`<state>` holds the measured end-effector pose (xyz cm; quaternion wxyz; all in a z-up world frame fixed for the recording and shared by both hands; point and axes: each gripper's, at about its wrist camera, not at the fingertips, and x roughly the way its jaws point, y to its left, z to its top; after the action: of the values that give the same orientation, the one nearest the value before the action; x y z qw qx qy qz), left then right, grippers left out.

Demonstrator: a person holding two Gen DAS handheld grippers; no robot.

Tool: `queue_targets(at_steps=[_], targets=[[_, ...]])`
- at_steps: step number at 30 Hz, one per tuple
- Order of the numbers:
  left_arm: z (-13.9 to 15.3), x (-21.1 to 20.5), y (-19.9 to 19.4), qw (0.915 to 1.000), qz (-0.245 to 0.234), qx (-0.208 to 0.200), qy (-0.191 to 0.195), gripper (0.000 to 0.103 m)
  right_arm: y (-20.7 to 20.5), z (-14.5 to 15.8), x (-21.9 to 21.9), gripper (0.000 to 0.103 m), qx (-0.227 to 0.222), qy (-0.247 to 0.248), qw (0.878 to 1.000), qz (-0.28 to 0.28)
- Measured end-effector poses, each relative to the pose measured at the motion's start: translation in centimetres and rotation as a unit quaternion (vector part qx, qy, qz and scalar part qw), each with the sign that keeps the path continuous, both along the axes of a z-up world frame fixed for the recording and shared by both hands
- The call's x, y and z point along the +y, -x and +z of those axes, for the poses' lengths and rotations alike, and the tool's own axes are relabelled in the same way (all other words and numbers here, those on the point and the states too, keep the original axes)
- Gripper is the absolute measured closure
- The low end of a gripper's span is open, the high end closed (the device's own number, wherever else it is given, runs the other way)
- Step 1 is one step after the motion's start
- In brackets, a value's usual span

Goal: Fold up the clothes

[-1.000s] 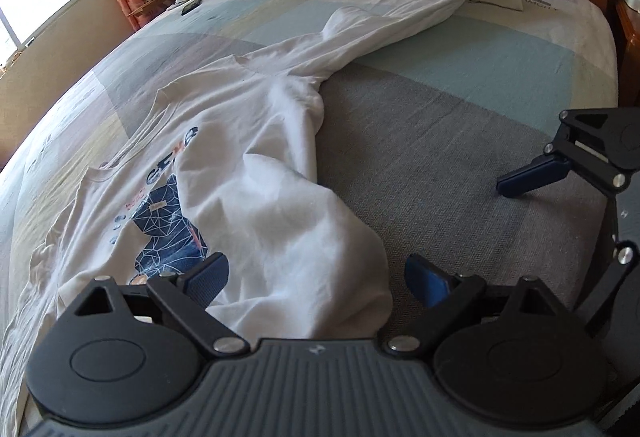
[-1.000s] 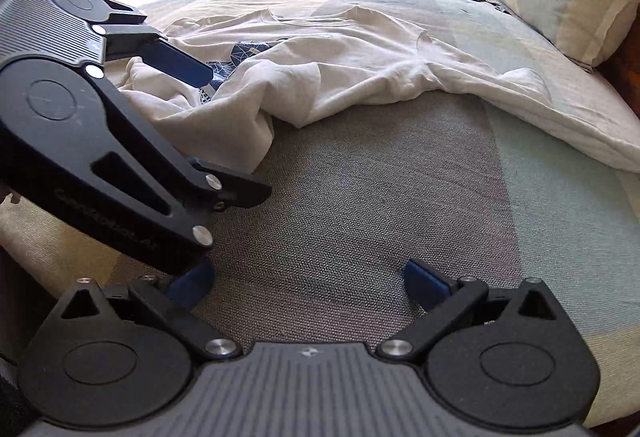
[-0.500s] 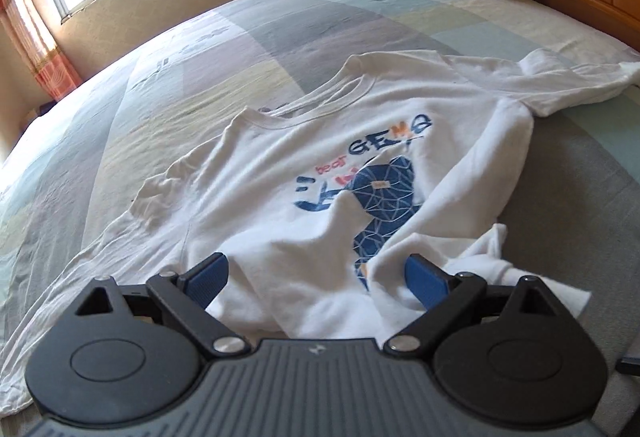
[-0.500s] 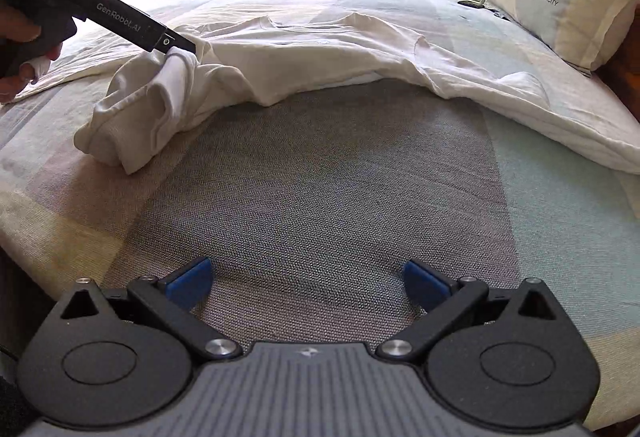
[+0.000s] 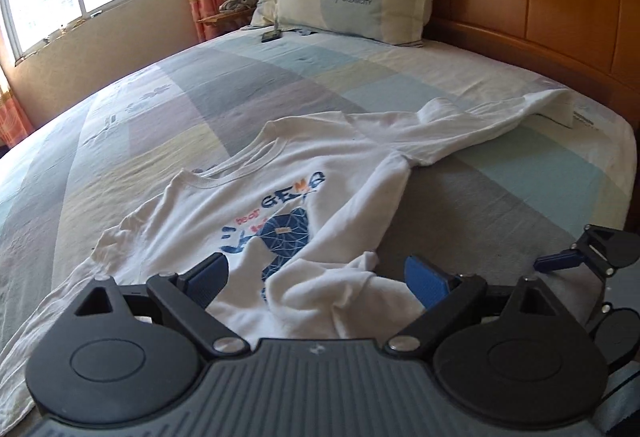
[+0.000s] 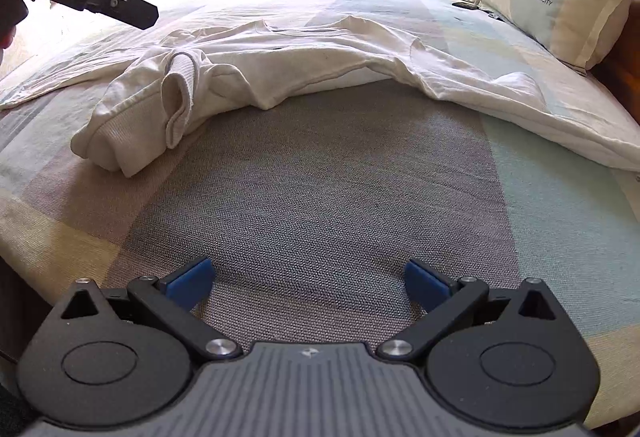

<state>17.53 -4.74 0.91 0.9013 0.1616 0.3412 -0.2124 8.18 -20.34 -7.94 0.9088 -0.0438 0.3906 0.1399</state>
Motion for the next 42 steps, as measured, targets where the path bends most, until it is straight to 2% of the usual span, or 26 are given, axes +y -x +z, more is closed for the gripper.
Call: queue_targets(at_steps=[4,10,13,19,21,28,35,38,42], targets=[[-1.4,-3.5,0.6,0.9988,-0.043,0.013,-0.020,0.008,0.0,0.0,0.1,0.000,-0.003,-0.002,1.000,-0.013],[-4.2,-7.1,0.1,0.9945,-0.063,0.023,-0.080,0.008,0.4,-0.3,0.3,0.000,-0.020,-0.008,0.999,-0.035],[-4.6,-7.3,-0.4,0.9929,-0.042,0.015,-0.110,0.008,0.5,-0.3,0.3,0.000,-0.023,-0.008,0.999,-0.038],[-4.3,-4.3,-2.3,0.9901,0.037,0.017,-0.134,0.008,1.1,-0.6,0.2,0.000,-0.040,-0.012,0.998,-0.039],[-3.8,-3.1,-2.8,0.9894,0.060,0.019,-0.131,0.008,1.3,-0.7,0.1,0.000,-0.044,-0.013,0.998,-0.036],[-1.8,0.5,-3.2,0.9898,0.120,0.025,-0.072,0.008,1.9,-1.0,-0.3,0.000,-0.060,-0.017,0.998,-0.018],[-2.7,3.9,-3.6,0.9816,0.174,0.046,-0.065,0.008,2.0,-1.1,-0.4,0.000,-0.066,-0.018,0.998,-0.014],[-2.5,4.4,-3.1,0.9827,0.169,0.045,-0.061,0.008,2.1,-1.1,-0.4,0.000,-0.068,-0.018,0.997,-0.012],[-2.2,3.8,-2.2,0.9873,0.137,0.032,-0.075,0.008,2.2,-1.1,-0.4,0.000,-0.070,-0.019,0.997,-0.010]])
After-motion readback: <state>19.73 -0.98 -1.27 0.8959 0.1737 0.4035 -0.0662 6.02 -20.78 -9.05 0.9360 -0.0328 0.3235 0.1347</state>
